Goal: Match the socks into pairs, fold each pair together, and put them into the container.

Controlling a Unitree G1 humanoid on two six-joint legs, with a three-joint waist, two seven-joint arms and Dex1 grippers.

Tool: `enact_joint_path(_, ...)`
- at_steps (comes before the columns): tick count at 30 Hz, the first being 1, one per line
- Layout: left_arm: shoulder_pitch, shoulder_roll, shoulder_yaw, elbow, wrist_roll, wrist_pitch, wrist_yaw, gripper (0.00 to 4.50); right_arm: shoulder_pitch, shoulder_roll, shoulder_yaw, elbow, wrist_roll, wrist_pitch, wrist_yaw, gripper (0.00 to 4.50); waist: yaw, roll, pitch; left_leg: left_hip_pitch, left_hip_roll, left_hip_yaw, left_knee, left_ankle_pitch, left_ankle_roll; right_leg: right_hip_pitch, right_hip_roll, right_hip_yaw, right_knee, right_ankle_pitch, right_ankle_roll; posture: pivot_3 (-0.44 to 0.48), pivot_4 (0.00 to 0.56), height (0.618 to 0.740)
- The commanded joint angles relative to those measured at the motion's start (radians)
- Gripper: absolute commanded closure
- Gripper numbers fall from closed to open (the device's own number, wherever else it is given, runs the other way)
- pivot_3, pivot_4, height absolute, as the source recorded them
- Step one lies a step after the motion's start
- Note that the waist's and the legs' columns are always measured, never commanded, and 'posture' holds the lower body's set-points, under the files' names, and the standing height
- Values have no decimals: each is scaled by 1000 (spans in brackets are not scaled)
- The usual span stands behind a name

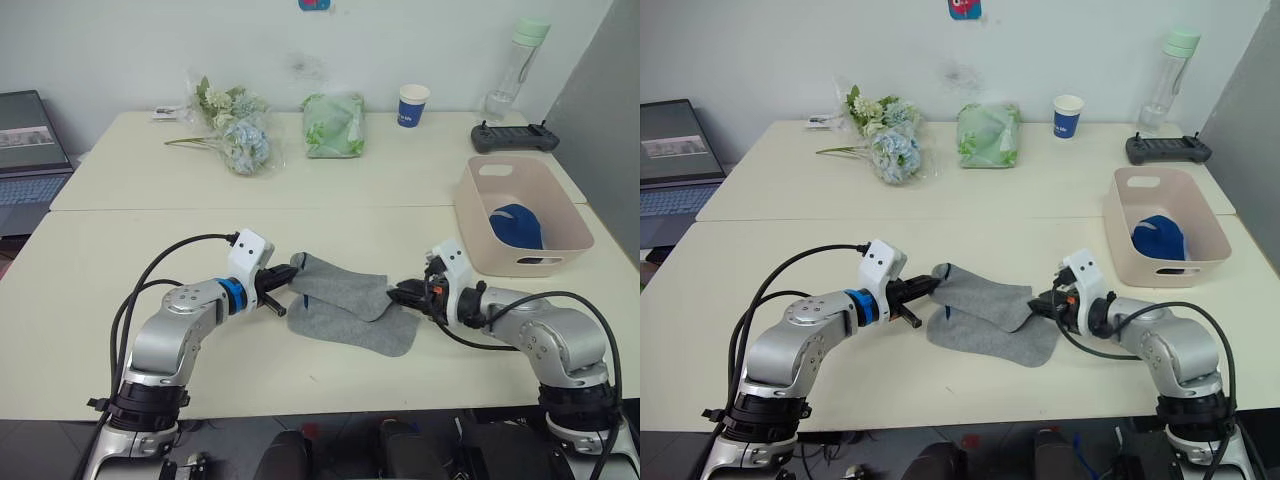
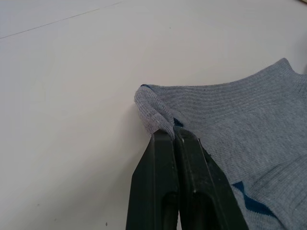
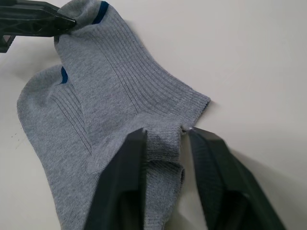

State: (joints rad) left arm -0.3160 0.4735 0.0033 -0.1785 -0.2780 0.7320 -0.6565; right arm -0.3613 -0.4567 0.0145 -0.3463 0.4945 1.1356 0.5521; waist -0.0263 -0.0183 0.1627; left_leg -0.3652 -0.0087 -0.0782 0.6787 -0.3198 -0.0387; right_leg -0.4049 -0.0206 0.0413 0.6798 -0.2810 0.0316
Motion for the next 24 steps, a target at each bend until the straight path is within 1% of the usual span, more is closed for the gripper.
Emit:
enact_joint_path(1, 0, 10, 0, -23, -6, -14, 5, 4500, -20, -2, -9, 4, 12, -9, -2, 4482, 0, 0, 0, 0, 0, 0, 0, 0, 0, 0, 0, 0, 0, 0, 0, 0, 150, 740)
enact_joint_path(5, 0, 12, 4, -26, -8, -11, 9, 4500, -25, -3, -23, 33, 17, -4, -7, 4482, 0, 0, 0, 0, 0, 0, 0, 0, 0, 0, 0, 0, 0, 0, 0, 0, 150, 740)
enact_joint_path(11, -1, 22, 20, -37, -25, -10, -1, 4500, -49, -9, -71, 21, 63, 20, 3, 4482, 0, 0, 0, 0, 0, 0, 0, 0, 0, 0, 0, 0, 0, 0, 0, 0, 150, 740)
enact_joint_path(15, 14, 38, 63, -106, -125, -20, -87, 4500, -63, -23, -153, -39, 165, 91, 23, 4482, 0, 0, 0, 0, 0, 0, 0, 0, 0, 0, 0, 0, 0, 0, 0, 0, 150, 740)
enact_joint_path(17, 26, 38, 91, -130, -172, 4, -96, 4500, -52, -37, -189, -74, 228, 137, 42, 4482, 0, 0, 0, 0, 0, 0, -1, 0, 0, 0, 0, 0, -1, 0, 0, 0, 150, 740)
enact_joint_path(20, 53, 45, 101, -170, -214, 25, -98, 4500, -36, -61, -220, -110, 286, 182, 47, 4482, 0, 0, 0, 0, 0, 0, -1, 0, 0, 0, 0, 0, 0, 0, 0, 0, 150, 740)
enact_joint_path(24, 83, 26, 147, -235, -295, 75, -60, 4500, -15, -87, -267, -163, 359, 243, 37, 4482, 0, 0, 0, 0, 0, 0, -1, 0, 0, 0, 0, 0, 0, 0, 0, 0, 150, 740)
